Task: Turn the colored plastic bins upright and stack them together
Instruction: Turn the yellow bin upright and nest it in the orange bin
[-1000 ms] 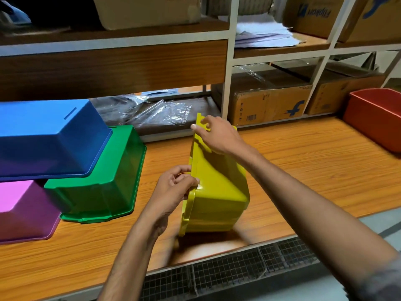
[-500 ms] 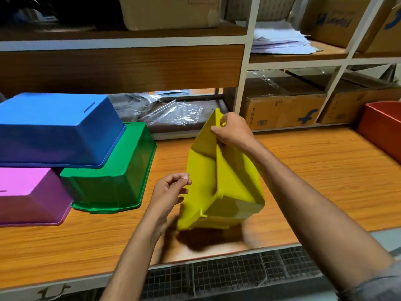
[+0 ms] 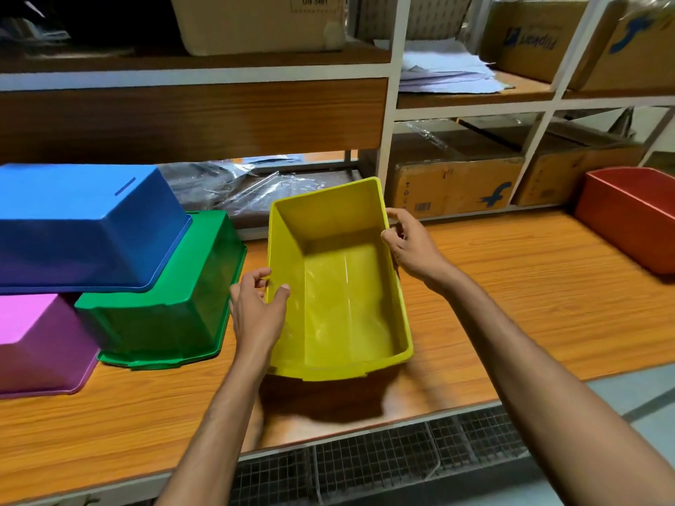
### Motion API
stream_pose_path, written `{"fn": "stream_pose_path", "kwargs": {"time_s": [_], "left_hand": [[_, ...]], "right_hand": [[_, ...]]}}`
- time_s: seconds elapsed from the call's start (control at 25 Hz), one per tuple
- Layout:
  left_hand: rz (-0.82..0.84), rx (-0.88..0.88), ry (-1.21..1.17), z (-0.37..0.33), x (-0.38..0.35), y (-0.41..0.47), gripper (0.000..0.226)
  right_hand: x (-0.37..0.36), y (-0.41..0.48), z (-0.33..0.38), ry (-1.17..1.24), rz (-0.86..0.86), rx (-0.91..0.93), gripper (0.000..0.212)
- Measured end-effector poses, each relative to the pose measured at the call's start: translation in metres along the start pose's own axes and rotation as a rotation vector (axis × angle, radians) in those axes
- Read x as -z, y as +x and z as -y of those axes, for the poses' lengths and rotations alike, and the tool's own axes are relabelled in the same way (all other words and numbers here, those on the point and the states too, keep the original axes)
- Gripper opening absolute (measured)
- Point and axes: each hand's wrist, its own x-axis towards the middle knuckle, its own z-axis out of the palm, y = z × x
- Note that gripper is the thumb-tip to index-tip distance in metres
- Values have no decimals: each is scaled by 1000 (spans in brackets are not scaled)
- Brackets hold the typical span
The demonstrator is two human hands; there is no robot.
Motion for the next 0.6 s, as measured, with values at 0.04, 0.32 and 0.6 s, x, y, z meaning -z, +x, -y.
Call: {"fn": "stream_pose_path", "kwargs": {"time_s": [0.04, 0.32, 0.6], "left_hand": [[23, -3, 39, 2, -1, 2, 42], [232, 177, -32, -2, -16, 4, 42], [347, 423, -227, -6, -1, 5, 24]], "right_hand": [[2, -3, -3, 18, 7, -5, 42], [4, -14, -22, 116, 27, -248, 28], [3, -36, -52, 260, 75, -624, 26]]}}
